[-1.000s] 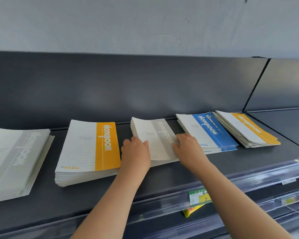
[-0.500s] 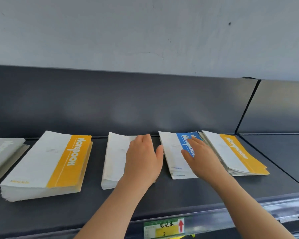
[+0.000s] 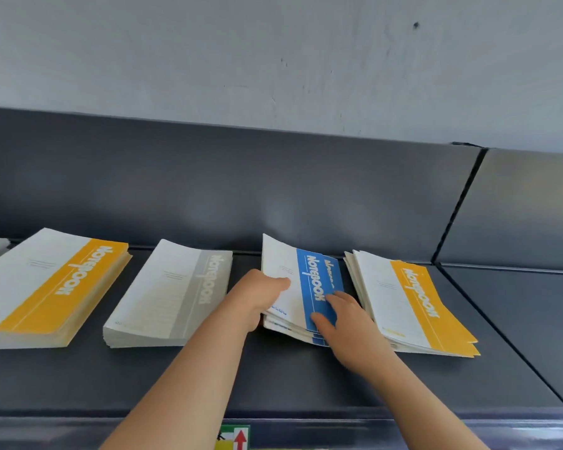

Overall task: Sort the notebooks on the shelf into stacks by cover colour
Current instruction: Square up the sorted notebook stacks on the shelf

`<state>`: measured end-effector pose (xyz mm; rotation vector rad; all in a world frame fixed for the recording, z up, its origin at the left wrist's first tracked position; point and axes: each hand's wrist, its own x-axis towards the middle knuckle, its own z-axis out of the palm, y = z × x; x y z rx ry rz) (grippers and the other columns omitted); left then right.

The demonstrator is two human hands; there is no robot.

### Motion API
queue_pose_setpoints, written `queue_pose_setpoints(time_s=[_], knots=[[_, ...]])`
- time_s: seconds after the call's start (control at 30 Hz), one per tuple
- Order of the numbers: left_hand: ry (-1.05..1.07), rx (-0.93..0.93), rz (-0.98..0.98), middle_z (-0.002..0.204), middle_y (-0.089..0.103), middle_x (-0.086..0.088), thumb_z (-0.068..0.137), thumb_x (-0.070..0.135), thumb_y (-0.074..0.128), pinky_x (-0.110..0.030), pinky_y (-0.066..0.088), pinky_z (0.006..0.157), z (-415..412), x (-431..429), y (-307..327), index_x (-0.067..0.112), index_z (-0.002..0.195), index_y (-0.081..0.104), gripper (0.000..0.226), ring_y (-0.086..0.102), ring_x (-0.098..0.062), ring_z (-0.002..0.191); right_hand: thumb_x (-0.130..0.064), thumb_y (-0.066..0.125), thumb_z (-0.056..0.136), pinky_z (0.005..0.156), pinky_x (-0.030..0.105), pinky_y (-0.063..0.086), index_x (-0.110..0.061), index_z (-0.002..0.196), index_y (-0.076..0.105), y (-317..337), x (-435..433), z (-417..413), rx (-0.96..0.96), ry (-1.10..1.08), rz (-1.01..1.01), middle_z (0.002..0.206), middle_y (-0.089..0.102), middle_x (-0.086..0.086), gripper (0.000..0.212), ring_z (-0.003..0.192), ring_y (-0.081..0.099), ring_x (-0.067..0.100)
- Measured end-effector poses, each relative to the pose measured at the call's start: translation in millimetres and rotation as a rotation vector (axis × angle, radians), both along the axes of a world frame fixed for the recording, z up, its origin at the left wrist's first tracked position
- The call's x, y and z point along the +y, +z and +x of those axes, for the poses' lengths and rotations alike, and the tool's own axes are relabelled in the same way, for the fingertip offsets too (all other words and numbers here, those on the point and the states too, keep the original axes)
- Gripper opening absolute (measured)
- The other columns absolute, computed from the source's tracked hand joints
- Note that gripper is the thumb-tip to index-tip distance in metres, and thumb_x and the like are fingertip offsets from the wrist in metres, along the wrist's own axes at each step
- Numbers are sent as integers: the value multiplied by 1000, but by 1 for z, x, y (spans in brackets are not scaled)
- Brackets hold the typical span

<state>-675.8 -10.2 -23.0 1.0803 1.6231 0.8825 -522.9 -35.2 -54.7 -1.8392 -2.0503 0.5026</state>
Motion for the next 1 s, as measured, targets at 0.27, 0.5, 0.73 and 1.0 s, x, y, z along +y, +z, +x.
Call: queue_pose_setpoints(time_s=[0.27, 0.5, 0.73, 1.0], knots=[[30, -79, 306, 108, 69, 6, 92, 8, 54, -35, 54, 85, -8, -27, 2, 21, 115, 60, 27, 65, -14, 98, -34, 51, 94, 104, 30, 40, -26, 148, 3, -1, -3, -1, 426, 1, 80, 154, 6, -10, 72, 141, 19, 14], [-89, -98, 472, 111, 66, 23, 90, 6, 57, -27, 45, 97, -20, -44, 14, 40, 115, 53, 42, 60, 3, 106, -15, 58, 91, 74, 23, 52, -35, 124, 41, 46, 8, 7, 952, -14, 305, 115, 60, -20, 42, 101, 59, -1], [22, -102, 555, 106, 67, 17, 69, 51, 66, -35, 51, 84, -12, -38, 25, 30, 116, 53, 54, 64, -7, 101, -15, 52, 93, 71, 31, 55, -23, 107, 53, 45, 6, 8, 1053, -9, 211, 103, 68, -7, 16, 89, 68, 8], [171, -171, 551, 65, 55, -2, 76, 61, 56, -32, 46, 60, 11, -23, 70, 12, 69, 47, 50, 55, -15, 60, -47, 52, 88, 73, 47, 56, -14, 78, 49, 99, 15, -8, 1145, -112, 240, 71, 71, 5, 34, 68, 71, 23]])
